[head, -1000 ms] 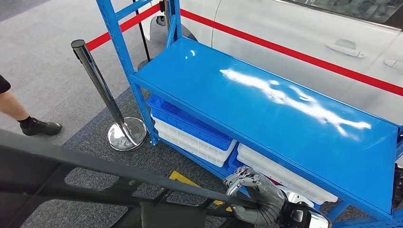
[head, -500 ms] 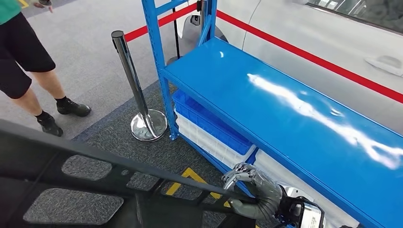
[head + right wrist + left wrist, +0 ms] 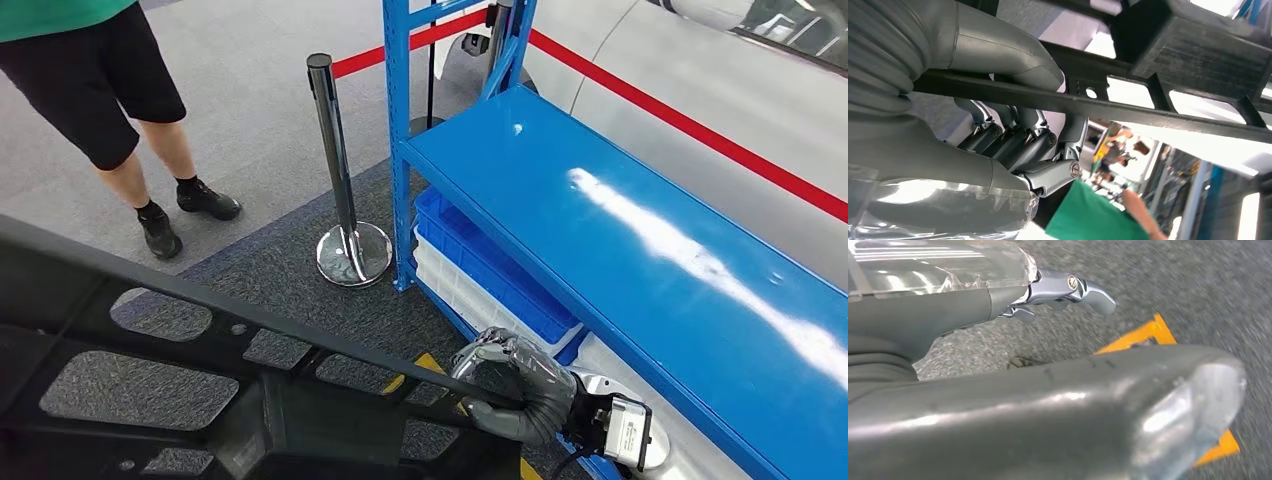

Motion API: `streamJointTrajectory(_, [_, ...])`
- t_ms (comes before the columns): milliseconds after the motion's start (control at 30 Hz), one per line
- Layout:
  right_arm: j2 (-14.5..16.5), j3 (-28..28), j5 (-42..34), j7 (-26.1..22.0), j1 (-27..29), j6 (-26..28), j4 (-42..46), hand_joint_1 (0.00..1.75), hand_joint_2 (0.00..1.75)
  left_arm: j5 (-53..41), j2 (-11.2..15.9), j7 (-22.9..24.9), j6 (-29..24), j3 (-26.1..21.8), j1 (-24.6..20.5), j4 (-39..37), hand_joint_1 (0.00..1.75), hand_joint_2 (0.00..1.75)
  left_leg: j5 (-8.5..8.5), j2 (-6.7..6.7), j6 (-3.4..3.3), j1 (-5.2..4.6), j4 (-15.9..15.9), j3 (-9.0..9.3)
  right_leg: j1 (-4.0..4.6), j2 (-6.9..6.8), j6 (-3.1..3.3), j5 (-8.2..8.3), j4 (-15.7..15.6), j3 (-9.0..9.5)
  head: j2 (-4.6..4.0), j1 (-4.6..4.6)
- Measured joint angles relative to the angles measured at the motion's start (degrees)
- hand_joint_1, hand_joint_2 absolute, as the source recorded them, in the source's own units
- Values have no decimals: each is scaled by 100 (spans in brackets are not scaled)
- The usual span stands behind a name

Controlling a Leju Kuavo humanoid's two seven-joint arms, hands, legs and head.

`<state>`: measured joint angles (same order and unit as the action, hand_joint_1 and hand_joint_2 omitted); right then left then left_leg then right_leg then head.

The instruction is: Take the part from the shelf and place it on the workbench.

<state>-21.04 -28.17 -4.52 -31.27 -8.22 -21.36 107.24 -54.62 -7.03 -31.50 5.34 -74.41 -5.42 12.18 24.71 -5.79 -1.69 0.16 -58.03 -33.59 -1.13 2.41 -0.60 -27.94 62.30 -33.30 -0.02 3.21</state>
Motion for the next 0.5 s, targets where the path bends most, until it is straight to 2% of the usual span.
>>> streamJointTrajectory(33, [1, -10, -9, 13, -35, -1, -10, 169, 175, -1, 36, 80, -90, -3, -4, 1, 0, 0, -6, -67, 31, 3, -15, -28, -2, 100, 10, 72, -238, 96, 0, 0])
streamJointTrajectory(67, [1, -22, -15, 23, -60, -5, -20, 169, 175, -2, 83, 183, -187, -9, -3, 1, 0, 0, -18, -128, 70, 13, -21, -62, 4, 157, 16, 66, -333, 127, 0, 0])
streamJointTrajectory(133, [2, -54, -24, 42, -117, -19, -45, 169, 175, -3, 198, 398, -370, -34, 15, 2, 0, 0, -46, -248, 158, 33, -12, -116, 9, 68, 46, 64, -385, 130, 0, 1])
streamJointTrajectory(167, [-1, -72, -28, 49, -155, -32, -57, 169, 175, 1, 253, 501, -455, -53, 29, 3, 0, 0, -27, -207, 194, 32, -36, -141, 4, -3, 77, 80, -416, 142, 0, 1])
streamJointTrajectory(233, [-15, -99, -43, 57, -219, -60, -79, 169, 175, 32, 364, 656, -597, -104, 28, 8, 0, 0, 176, 91, 250, 11, -366, -307, -6, -166, 154, 103, -477, 171, 0, 3])
streamJointTrajectory(267, [-22, -108, -49, 61, -236, -74, -91, 169, 175, 55, 409, 705, -651, -130, 19, 11, 0, 0, 355, 290, 272, 7, -707, -469, 16, -254, 178, 101, -482, 177, 0, 3])
streamJointTrajectory(300, [-27, -122, -52, 64, -243, -85, -108, 169, 175, 89, 458, 735, -699, -155, 9, 16, 0, 0, 537, 414, 293, 9, -1108, -662, 31, -341, 197, 94, -481, 178, 0, 4])
streamJointTrajectory(333, [-29, -140, -55, 67, -245, -93, -128, 169, 175, 125, 493, 748, -732, -181, 7, 19, 0, 0, 659, 474, 309, 13, -1453, -828, 43, -432, 205, 87, -479, 180, 0, 4])
streamJointTrajectory(367, [-29, -161, -57, 68, -247, -101, -148, 169, 175, 163, 524, 747, -763, -214, 13, 22, 0, 0, 688, 499, 320, 15, -1638, -912, 49, -517, 209, 81, -478, 184, 0, 3])
streamJointTrajectory(400, [-29, -181, -59, 67, -253, -108, -167, 169, 175, 204, 548, 740, -789, -248, 23, 26, 0, 0, 607, 518, 324, 15, -1593, -880, 51, -596, 208, 72, -477, 191, 0, 3])
streamJointTrajectory(433, [-29, -197, -61, 66, -261, -114, -183, 169, 175, 235, 570, 731, -810, -283, 34, 28, 0, 0, 441, 553, 320, 15, -1317, -728, 53, -669, 202, 61, -476, 204, 0, 4])
streamJointTrajectory(500, [-29, -215, -63, 64, -285, -122, -209, 169, 175, 284, 612, 708, -839, -336, 37, 37, 0, 0, 117, 759, 285, -13, -495, -282, 71, -802, 173, 27, -470, 236, 0, 3])
